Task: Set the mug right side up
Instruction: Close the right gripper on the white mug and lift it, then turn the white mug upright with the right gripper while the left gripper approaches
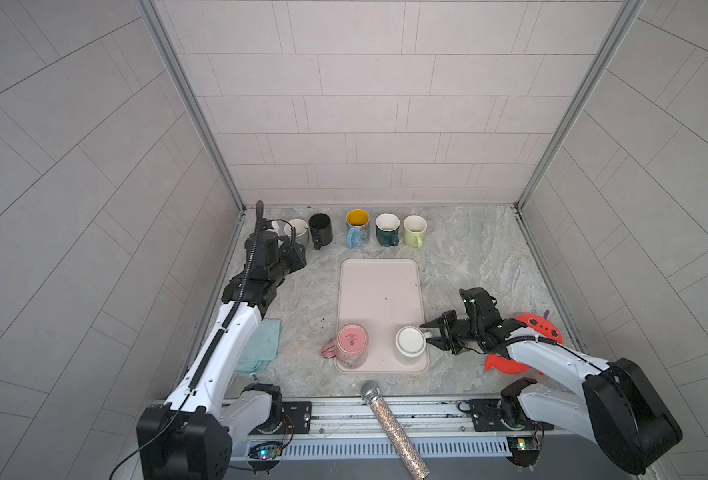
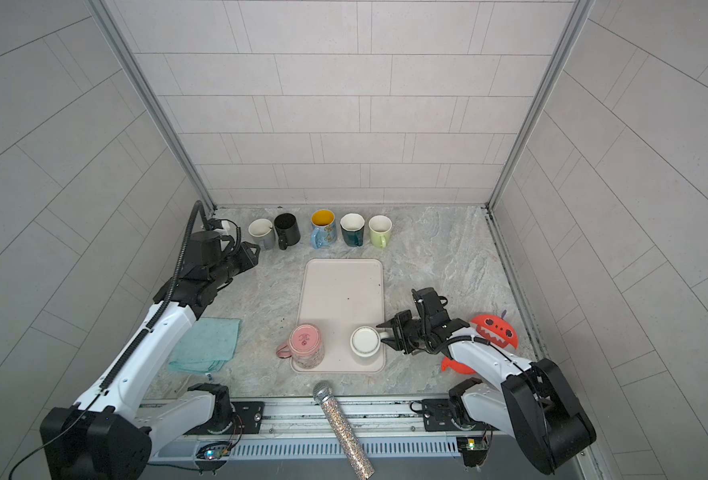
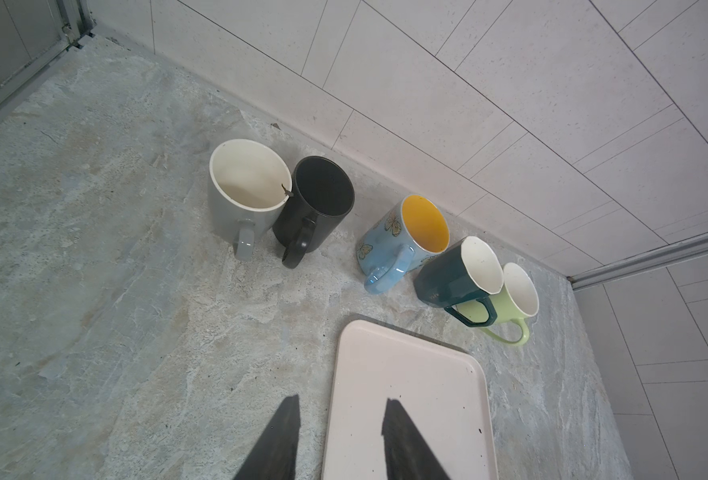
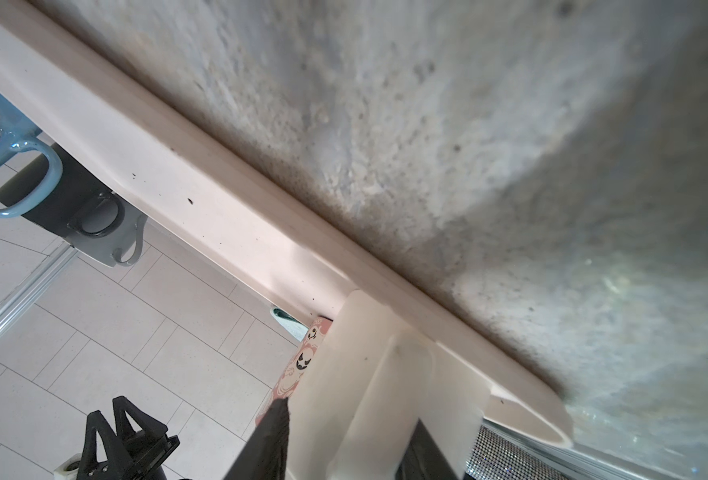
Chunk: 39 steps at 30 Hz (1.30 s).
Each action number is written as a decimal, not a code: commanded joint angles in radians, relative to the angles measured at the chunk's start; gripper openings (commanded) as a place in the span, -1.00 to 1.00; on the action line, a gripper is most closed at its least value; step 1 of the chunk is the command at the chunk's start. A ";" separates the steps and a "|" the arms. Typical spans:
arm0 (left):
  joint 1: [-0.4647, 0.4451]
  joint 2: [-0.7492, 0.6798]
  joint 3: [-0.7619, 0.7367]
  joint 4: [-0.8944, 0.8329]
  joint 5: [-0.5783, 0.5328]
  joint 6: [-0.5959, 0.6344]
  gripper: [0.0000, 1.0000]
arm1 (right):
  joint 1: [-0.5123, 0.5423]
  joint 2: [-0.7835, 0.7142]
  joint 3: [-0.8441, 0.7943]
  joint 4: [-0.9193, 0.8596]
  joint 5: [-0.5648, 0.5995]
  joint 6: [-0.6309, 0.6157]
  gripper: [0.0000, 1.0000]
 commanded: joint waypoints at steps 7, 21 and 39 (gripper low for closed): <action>0.004 -0.003 0.002 -0.009 -0.015 0.018 -0.22 | 0.007 0.050 -0.001 0.081 0.015 0.091 -0.40; 0.004 0.000 0.006 -0.015 -0.019 0.024 -0.22 | 0.007 0.111 0.026 0.162 0.014 0.074 -1.00; 0.003 0.088 0.145 -0.022 0.273 0.003 -0.23 | 0.041 0.169 0.647 -0.277 0.027 -0.771 -1.00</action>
